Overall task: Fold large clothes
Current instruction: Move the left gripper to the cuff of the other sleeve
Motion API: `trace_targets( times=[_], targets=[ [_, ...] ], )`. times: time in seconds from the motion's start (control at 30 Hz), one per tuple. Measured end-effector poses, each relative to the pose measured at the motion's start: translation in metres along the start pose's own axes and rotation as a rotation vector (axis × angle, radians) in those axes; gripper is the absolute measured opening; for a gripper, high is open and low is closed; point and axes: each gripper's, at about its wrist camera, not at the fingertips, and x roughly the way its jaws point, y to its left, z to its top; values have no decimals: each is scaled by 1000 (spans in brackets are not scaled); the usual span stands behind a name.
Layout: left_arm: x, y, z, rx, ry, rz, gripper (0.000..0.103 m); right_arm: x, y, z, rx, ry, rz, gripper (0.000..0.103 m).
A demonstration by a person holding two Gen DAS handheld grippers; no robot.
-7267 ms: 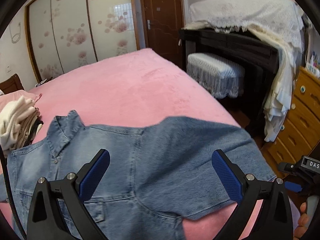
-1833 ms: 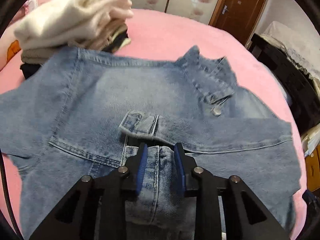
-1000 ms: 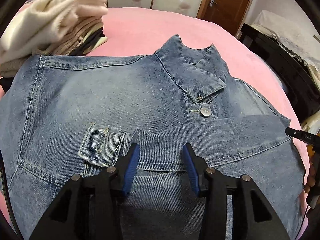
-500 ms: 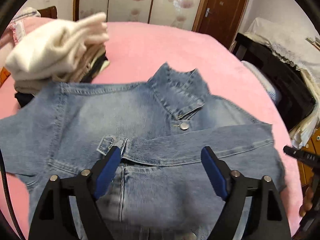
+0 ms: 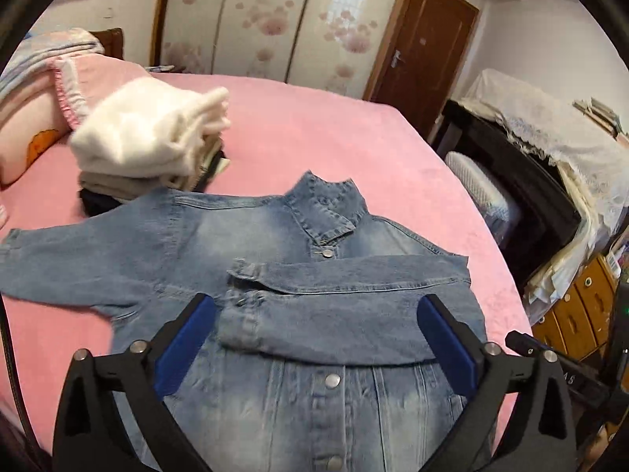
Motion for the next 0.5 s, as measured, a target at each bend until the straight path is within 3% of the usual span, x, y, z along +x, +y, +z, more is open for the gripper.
trace_targets(
  times=[0.23, 0.37, 0.5],
  targets=[
    [-55, 60, -5, -88, -10, 95, 102, -45, 78, -15, -149, -103, 72, 39],
    [-82, 116, -6, -175, -53, 94, 102, -56, 129, -19, -220, -125, 130, 39],
    [-100, 180, -6, -261, -100, 153, 102, -53, 178, -22, -263, -141, 154, 39]
  ],
)
